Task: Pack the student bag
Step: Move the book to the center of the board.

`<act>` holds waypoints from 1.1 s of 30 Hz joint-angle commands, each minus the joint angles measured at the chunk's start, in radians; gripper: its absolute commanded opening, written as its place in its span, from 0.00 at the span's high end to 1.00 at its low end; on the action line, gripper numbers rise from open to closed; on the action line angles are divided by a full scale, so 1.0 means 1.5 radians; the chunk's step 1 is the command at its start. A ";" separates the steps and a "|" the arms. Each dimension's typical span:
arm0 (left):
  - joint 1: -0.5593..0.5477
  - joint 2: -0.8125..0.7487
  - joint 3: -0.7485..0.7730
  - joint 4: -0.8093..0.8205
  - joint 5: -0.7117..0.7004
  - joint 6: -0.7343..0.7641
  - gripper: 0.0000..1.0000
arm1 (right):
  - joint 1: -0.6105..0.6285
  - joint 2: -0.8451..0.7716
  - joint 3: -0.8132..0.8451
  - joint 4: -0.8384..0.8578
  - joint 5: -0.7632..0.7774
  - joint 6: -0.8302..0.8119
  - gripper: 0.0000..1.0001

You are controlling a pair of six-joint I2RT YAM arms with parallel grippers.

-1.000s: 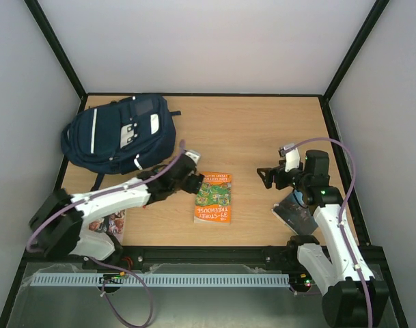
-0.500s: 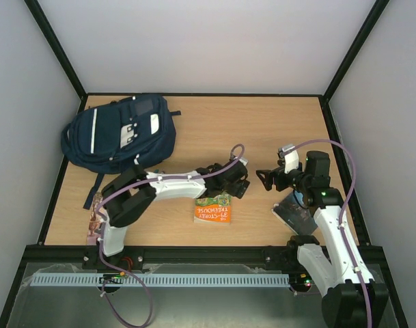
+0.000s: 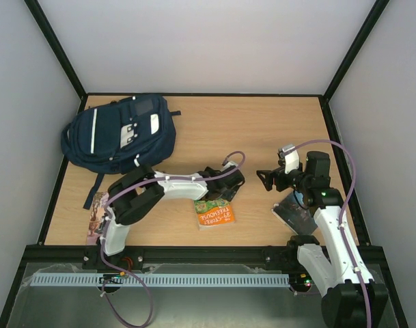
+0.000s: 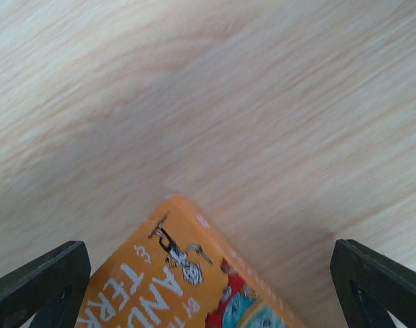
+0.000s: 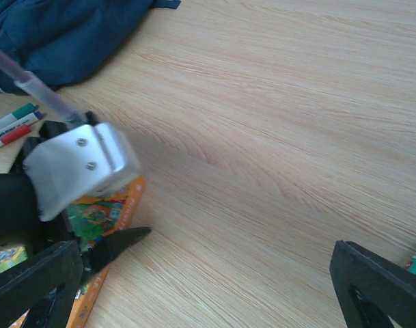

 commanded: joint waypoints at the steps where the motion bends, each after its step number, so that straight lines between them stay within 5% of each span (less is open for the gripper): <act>1: 0.013 -0.069 -0.097 -0.052 -0.028 -0.031 0.01 | -0.002 -0.002 -0.008 -0.012 -0.005 -0.010 0.01; 7: 0.025 -0.184 -0.217 -0.067 -0.074 -0.051 0.01 | -0.002 0.000 -0.007 -0.012 -0.008 -0.010 0.01; 12: 0.011 -0.262 -0.222 -0.090 -0.087 -0.062 0.01 | -0.002 0.002 -0.006 -0.013 -0.011 -0.010 0.01; 23: -0.063 -0.319 -0.280 0.011 0.285 -0.056 0.13 | -0.002 -0.001 -0.004 -0.012 -0.006 -0.005 0.01; 33: -0.020 -0.328 -0.335 -0.106 0.225 -0.116 0.16 | -0.002 0.001 -0.005 -0.013 -0.012 -0.007 0.01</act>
